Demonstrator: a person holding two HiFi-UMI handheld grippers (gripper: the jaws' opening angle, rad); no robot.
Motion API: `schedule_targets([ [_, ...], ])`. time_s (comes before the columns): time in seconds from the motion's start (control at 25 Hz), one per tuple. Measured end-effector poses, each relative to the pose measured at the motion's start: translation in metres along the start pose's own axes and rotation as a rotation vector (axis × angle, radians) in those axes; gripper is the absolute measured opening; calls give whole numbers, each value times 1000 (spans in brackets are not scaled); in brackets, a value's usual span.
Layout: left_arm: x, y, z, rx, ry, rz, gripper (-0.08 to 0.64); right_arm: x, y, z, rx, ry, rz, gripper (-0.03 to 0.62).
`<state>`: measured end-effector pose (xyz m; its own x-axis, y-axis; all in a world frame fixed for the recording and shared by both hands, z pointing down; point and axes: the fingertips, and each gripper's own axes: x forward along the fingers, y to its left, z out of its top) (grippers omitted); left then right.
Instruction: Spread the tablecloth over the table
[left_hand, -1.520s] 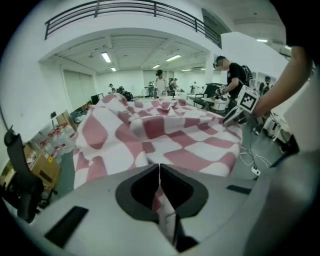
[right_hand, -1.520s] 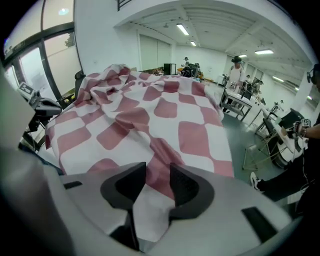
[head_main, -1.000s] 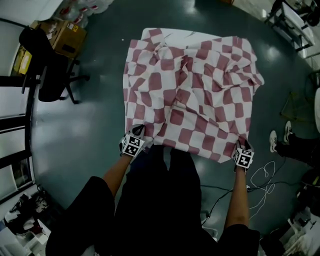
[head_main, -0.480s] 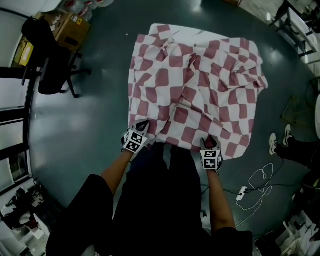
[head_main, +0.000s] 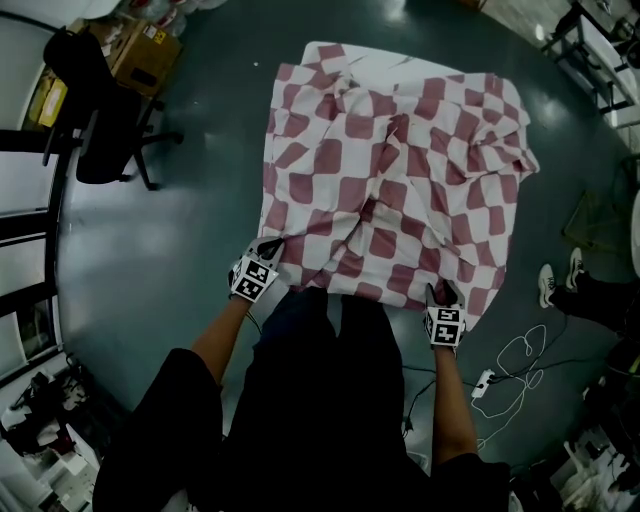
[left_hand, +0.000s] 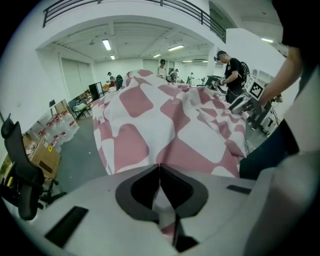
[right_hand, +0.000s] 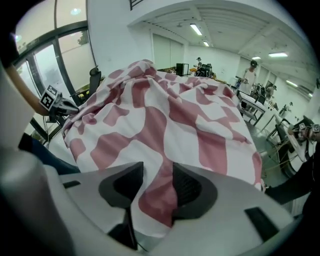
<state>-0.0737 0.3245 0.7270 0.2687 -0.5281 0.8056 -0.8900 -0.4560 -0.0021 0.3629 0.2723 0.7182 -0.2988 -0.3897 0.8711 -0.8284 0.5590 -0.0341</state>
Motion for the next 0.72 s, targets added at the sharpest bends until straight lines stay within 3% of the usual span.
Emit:
schedule_targets([
  [0.28, 3, 6, 4, -10, 3, -33, 18, -14, -64, -22, 93, 21, -99, 213],
  [0.48, 1, 22, -2, 13, 25, -16, 18, -21, -94, -31, 131, 36, -168, 215],
  [0.64, -8, 38, 1, -32, 23, 60, 18, -21, -90, -28, 146, 54, -161, 216],
  [0.72, -15, 21, 27, -40, -50, 30, 18, -28, -68, -1, 150, -24, -110, 204],
])
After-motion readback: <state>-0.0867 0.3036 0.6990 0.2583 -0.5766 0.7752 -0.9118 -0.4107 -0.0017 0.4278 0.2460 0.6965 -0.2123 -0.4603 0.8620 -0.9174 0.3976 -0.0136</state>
